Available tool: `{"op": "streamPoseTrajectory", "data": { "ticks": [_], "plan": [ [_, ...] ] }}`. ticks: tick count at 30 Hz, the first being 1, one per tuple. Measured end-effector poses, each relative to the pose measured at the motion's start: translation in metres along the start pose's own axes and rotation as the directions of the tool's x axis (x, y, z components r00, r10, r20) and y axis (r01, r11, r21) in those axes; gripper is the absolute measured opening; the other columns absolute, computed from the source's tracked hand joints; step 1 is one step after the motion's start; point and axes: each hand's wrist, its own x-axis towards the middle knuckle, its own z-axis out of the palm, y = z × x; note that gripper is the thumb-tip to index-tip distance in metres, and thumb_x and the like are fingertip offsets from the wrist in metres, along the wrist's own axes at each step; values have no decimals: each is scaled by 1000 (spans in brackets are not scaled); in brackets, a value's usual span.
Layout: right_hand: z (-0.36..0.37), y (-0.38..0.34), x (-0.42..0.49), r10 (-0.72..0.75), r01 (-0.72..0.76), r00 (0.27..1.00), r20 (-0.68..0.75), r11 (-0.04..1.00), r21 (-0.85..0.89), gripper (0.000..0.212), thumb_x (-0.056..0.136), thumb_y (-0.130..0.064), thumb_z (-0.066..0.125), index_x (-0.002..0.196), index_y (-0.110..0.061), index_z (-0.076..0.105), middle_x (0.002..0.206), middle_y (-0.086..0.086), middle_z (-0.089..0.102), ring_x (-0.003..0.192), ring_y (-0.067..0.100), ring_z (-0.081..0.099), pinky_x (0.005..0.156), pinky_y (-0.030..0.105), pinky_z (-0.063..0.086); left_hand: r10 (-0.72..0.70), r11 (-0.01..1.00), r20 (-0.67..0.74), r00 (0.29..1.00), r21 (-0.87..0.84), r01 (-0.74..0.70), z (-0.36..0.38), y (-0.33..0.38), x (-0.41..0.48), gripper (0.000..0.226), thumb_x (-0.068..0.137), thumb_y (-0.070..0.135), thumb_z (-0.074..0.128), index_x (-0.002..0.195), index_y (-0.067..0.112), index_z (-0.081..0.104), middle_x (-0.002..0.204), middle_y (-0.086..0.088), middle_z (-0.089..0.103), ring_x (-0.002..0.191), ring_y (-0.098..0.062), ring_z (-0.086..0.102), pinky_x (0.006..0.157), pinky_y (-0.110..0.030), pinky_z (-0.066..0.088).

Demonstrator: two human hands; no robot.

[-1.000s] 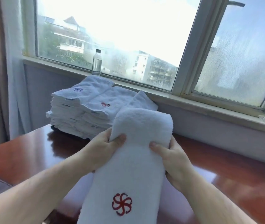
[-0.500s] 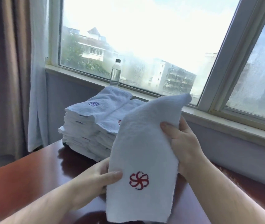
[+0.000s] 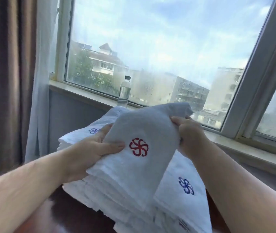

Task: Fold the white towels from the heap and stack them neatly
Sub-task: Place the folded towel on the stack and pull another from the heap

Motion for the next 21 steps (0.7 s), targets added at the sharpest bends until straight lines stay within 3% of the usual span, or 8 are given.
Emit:
{"op": "streamPoseTrajectory", "data": {
  "ticks": [3, 5, 7, 10, 14, 17, 19, 21],
  "plan": [
    [2, -10, 29, -81, 79, 997, 19, 995, 67, 33, 95, -2, 54, 125, -13, 62, 100, 16, 75, 85, 32, 75, 64, 40, 60, 9, 997, -39, 999, 77, -6, -10, 15, 30, 44, 89, 15, 72, 128, 35, 62, 125, -14, 69, 112, -37, 67, 84, -43, 59],
    [-2, 0, 37, 74, -74, 996, -42, 997, 2, 28, 96, -9, 55, 123, -7, 63, 94, 14, 76, 78, 29, 75, 59, 37, 59, -103, 977, -138, 985, 174, 127, -16, 13, 44, 35, 95, 21, 66, 129, 24, 60, 119, -12, 72, 110, -34, 69, 92, -51, 57],
    [-8, 24, 31, 297, -316, 947, -122, 931, -181, 17, 94, -15, 56, 108, -8, 64, 73, 11, 72, 57, 25, 70, 49, 32, 55, -288, 897, -259, 922, 265, 354, -17, 5, 49, 24, 97, 26, 64, 119, 18, 65, 107, -10, 76, 96, -28, 74, 83, -51, 60],
    [-16, 54, 20, 429, -457, 890, -156, 842, -287, 15, 89, -14, 62, 103, -7, 63, 75, 14, 71, 60, 29, 70, 54, 36, 60, -322, 851, -373, 870, 287, 439, -21, -4, 53, 24, 92, 24, 71, 114, 20, 63, 102, -9, 77, 89, -28, 75, 73, -52, 62],
    [-19, 61, 23, 352, -388, 915, -197, 902, -188, 20, 90, -4, 63, 109, -6, 57, 88, 18, 72, 62, 30, 73, 54, 40, 61, -271, 867, -409, 871, 289, 406, -22, -5, 57, 32, 91, 27, 72, 120, 20, 60, 102, -10, 76, 88, -30, 75, 69, -52, 62],
    [-15, 62, 27, 138, -166, 959, -246, 982, -95, 37, 86, -5, 63, 114, -23, 48, 96, 10, 68, 64, 23, 68, 57, 38, 58, -214, 877, -390, 896, 327, 352, -20, -3, 58, 33, 92, 34, 70, 123, 29, 60, 97, -2, 77, 77, -20, 74, 61, -38, 60],
    [-15, 65, 23, 50, -108, 955, -294, 977, -185, 50, 79, -15, 64, 124, -31, 49, 106, 3, 67, 85, 25, 71, 79, 47, 62, -182, 862, -389, 903, 378, 337, -20, -3, 55, 35, 91, 38, 70, 123, 35, 59, 98, 3, 77, 77, -16, 74, 63, -36, 60],
    [-16, 69, 13, 40, -155, 962, -270, 894, -421, 61, 70, -26, 62, 131, -30, 54, 116, 3, 66, 100, 28, 69, 90, 51, 58, -140, 744, -416, 899, 555, 372, -20, -3, 49, 51, 86, 45, 73, 132, 43, 50, 110, 7, 69, 89, -17, 73, 76, -37, 61]
  ]
}}
